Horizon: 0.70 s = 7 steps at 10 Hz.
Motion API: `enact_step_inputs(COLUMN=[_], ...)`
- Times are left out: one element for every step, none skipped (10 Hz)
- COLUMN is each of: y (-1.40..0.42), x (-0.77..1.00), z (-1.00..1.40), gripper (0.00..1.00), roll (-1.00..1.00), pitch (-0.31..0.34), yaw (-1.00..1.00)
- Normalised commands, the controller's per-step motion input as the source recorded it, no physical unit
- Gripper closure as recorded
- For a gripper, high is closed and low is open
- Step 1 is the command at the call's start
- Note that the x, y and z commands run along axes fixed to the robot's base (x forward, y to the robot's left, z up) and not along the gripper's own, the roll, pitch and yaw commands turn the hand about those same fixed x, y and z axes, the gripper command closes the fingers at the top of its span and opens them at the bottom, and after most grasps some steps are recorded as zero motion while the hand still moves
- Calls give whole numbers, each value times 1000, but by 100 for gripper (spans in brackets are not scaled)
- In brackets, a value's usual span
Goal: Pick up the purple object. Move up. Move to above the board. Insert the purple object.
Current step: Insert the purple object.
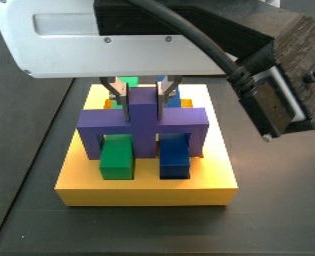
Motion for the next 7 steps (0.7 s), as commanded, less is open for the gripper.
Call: enact_step_inputs(y=[0, 0, -46, -63, -46, 0, 0], x=[483, 531, 414, 263, 166, 0, -169], z=[-649, -534, -406, -346, -346, -374, -331], gripper=[100, 100, 100, 100, 100, 100, 100], roll=[186, 201, 244, 236, 117, 56, 4], pitch=[89, 174, 264, 310, 186, 91, 27], yaw=[0, -106, -183, -289, -286, -231, -120])
